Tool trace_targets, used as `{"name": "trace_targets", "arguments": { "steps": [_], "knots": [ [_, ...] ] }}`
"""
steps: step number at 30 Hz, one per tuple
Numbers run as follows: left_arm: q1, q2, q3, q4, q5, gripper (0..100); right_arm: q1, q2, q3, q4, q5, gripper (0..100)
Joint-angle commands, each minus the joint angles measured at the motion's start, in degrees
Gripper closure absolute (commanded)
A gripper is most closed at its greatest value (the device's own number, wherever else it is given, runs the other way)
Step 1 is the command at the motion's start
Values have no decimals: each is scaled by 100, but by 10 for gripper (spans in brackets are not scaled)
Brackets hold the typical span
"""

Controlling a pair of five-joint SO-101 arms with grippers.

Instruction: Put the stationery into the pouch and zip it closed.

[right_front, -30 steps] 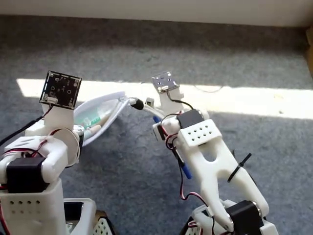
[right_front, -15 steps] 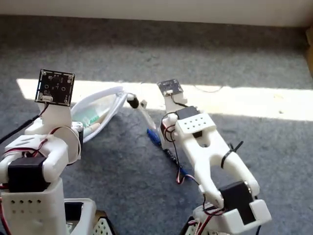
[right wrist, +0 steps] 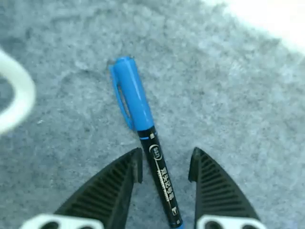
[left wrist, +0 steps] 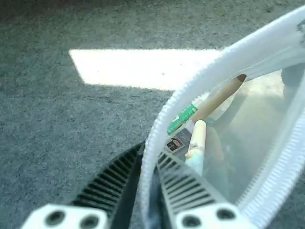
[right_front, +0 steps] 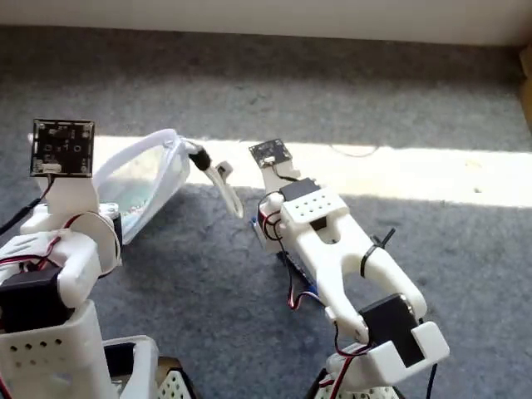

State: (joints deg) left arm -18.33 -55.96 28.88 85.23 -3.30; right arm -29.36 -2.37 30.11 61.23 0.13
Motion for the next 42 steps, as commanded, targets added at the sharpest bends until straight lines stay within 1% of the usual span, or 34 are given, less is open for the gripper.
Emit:
{"name": "trace_targets", "arguments": {
  "steps": [1,7,10,16,18,19,21,24,32,35,38,42],
  "knots": [
    [-286,31,66,-105,44,993,-224,-321,-303,-154,-18,842],
    [-286,22,171,-141,44,993,-295,-312,-295,-927,-9,842],
    [-286,22,268,-158,35,993,-295,-145,-303,-980,-9,842],
    [-286,22,277,-185,35,993,-286,787,-382,-980,0,843],
    [-286,22,277,-176,35,993,-286,910,-523,-963,158,845],
    [-286,22,277,-167,35,993,-286,927,-567,-954,290,859],
    [-286,22,277,-167,35,993,-277,936,-576,-954,466,920],
    [-286,22,286,-158,35,993,-268,945,-576,-971,545,996],
    [-286,22,277,-185,18,993,-22,866,-576,-954,554,993],
    [-286,22,242,-202,18,993,31,418,-470,-901,554,993],
    [-259,22,242,-457,44,993,13,-418,-31,-778,554,993],
    [198,31,242,-747,44,993,40,-1622,655,-796,554,993]
  ]
}}
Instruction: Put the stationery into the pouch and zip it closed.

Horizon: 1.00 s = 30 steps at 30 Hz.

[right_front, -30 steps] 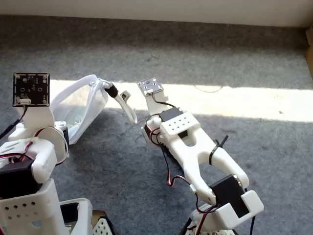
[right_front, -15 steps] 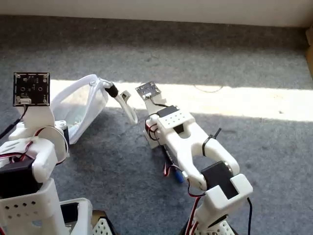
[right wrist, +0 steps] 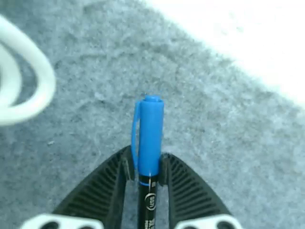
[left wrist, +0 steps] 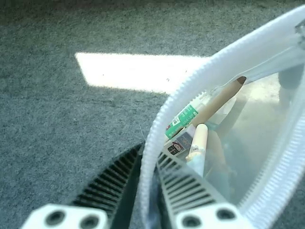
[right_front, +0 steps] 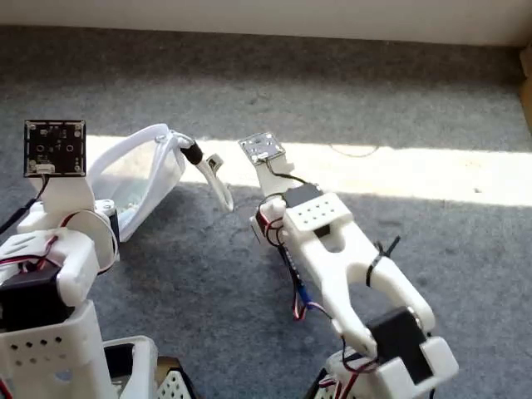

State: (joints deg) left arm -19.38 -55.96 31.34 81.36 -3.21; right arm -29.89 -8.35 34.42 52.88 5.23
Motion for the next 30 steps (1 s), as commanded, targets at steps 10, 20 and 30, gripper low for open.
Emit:
{"name": "trace_targets", "arguments": {
  "steps": [10,20,30],
  "knots": [
    [1631,31,-22,-1354,18,993,426,-3319,945,40,0,993],
    [2105,66,215,-1626,44,993,400,-5982,1516,48,0,993],
    [2062,31,936,-1864,325,993,4,-7969,2123,-866,0,993]
  ]
}}
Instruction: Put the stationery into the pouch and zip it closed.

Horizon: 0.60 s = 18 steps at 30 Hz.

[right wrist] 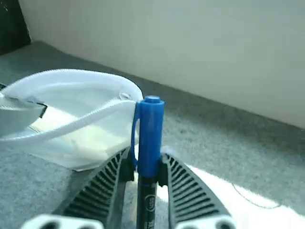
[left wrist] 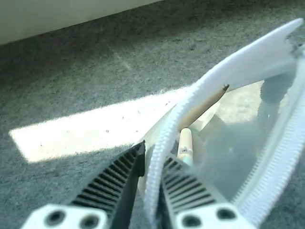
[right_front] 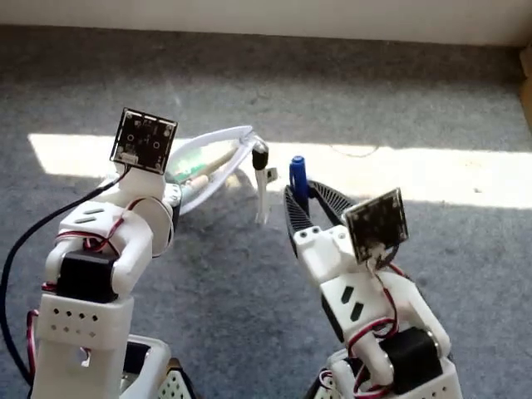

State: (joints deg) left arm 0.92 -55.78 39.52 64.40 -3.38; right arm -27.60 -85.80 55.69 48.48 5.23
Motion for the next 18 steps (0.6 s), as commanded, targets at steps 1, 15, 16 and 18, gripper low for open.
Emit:
{"name": "trace_targets", "arguments": {
  "steps": [1,15,16,18],
  "knots": [
    [22,13,171,-193,413,993,-321,-233,-4,-532,0,993],
    [-347,13,857,-853,870,993,-1297,-259,-382,-2404,9,993],
    [-347,13,857,-853,870,993,-1393,-251,-470,-2624,9,993],
    [-347,13,866,-835,870,993,-1569,-242,-664,-2976,26,993]
  ]
}}
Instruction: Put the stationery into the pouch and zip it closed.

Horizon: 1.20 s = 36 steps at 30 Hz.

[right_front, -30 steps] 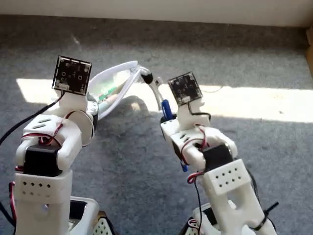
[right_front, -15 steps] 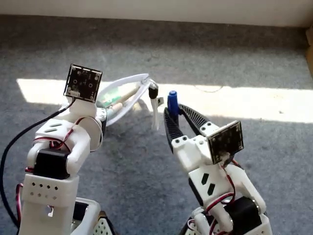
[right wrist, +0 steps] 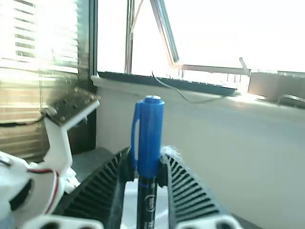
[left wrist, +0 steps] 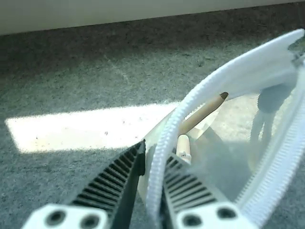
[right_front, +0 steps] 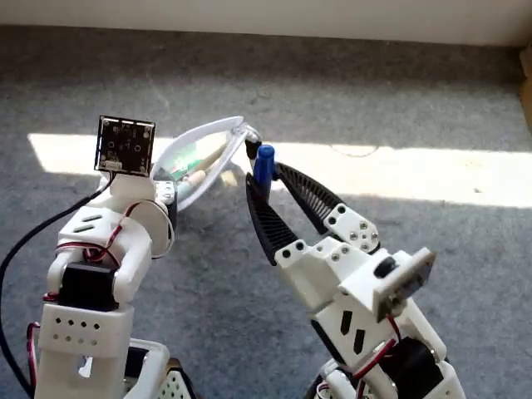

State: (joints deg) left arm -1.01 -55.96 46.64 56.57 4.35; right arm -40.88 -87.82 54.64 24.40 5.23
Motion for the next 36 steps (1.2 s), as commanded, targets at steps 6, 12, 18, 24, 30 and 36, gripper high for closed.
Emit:
{"name": "trace_targets", "arguments": {
  "steps": [6,12,18,24,30,36],
  "knots": [
    [-154,31,171,-35,97,993,-321,-13,-875,-1411,35,993],
    [-154,31,391,-325,97,993,-321,664,-1226,-2105,35,993],
    [-154,31,462,-404,97,993,-330,1323,-1754,-2167,0,993],
    [-163,31,453,-422,97,993,-338,1868,-1780,-2167,26,993],
    [-163,31,453,-404,97,993,-330,2519,-1789,-2536,26,993],
    [-163,22,453,-404,97,993,-295,3064,-1771,-3055,44,993]
  ]
}}
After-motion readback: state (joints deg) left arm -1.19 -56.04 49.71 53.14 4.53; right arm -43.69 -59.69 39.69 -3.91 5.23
